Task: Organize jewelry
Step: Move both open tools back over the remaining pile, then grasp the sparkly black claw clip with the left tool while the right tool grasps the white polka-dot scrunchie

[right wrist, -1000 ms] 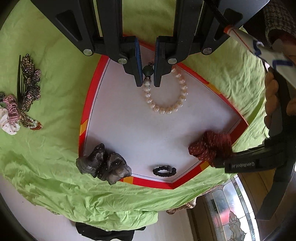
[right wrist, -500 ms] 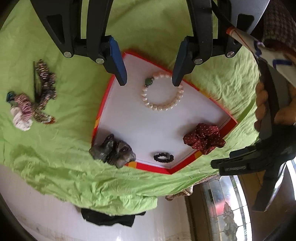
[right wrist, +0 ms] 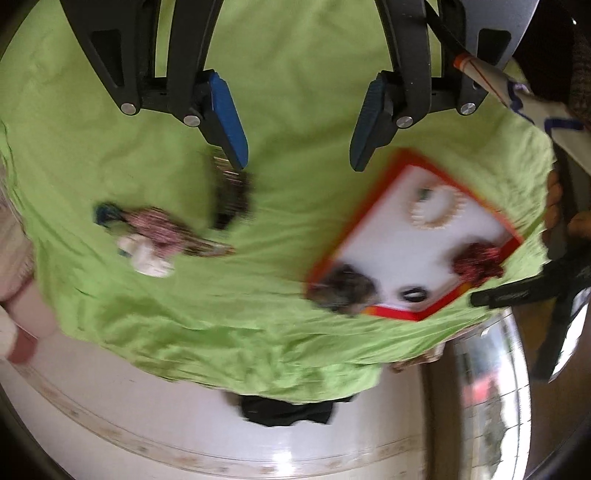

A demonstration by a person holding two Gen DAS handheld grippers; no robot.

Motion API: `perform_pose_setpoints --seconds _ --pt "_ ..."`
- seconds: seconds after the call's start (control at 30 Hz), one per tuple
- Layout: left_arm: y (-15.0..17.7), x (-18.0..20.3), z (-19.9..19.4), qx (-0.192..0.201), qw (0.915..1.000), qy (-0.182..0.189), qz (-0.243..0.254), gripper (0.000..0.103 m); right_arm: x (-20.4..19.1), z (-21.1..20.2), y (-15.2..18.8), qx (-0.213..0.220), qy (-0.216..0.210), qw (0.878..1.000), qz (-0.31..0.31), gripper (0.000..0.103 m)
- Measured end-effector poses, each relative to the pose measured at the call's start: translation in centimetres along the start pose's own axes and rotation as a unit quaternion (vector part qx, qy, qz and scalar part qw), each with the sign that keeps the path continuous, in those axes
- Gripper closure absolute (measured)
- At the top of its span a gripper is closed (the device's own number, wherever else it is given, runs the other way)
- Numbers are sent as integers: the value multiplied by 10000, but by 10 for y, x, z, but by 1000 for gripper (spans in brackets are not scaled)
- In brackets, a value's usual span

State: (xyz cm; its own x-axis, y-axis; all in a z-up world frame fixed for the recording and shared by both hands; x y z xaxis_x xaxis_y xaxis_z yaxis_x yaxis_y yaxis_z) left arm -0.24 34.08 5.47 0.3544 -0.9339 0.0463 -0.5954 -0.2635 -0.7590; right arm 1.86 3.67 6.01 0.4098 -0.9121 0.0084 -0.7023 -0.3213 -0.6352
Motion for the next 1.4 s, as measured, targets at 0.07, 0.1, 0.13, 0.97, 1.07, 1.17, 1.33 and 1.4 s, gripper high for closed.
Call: perform_pose_setpoints --seconds 0.07,0.1,0.13,0.97,1.07,1.17,1.33,1.4 --pt "5 19 -3 10 9998 100 198 41 35 -1 6 -40 204 9995 244 41" --pt "7 29 -4 10 9994 141 310 41 53 -1 9 -67 281 9987 409 41" --pt "10 40 -6 7 9989 182 442 41 67 -1 12 -85 323 9980 542 41" --pt "68 273 38 -1337 9565 2280 1231 41 219 65 -13 -144 -372 9685 2457 41" --pt "71 280 46 -1384 9532 2421 1167 41 213 74 -41 3 -441 9718 2316 40" --pt "75 285 53 -1448 9479 2568 1208 41 209 84 -67 179 -317 9782 2043 35" --pt "74 289 57 -1460 9431 2765 1131 41 197 114 -97 229 -387 9838 1738 35" --pt "75 289 57 -1474 9422 2795 1114 41 190 128 -99 158 -418 9861 1603 35"
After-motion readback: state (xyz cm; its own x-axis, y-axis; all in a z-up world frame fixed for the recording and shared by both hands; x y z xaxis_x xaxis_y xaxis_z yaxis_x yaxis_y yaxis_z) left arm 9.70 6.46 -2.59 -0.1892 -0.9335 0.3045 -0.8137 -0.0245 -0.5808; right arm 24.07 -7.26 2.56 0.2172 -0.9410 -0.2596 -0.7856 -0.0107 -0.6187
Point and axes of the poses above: each gripper's, at about its wrist camera, not at the fingertips, and z roughly the way its jaws point, x to its right, y to its underside, the point moved 10 cm from there along z, roughly the way its jaws point, and after that the axes turned 1 degree about y, right-handed, at the moved point
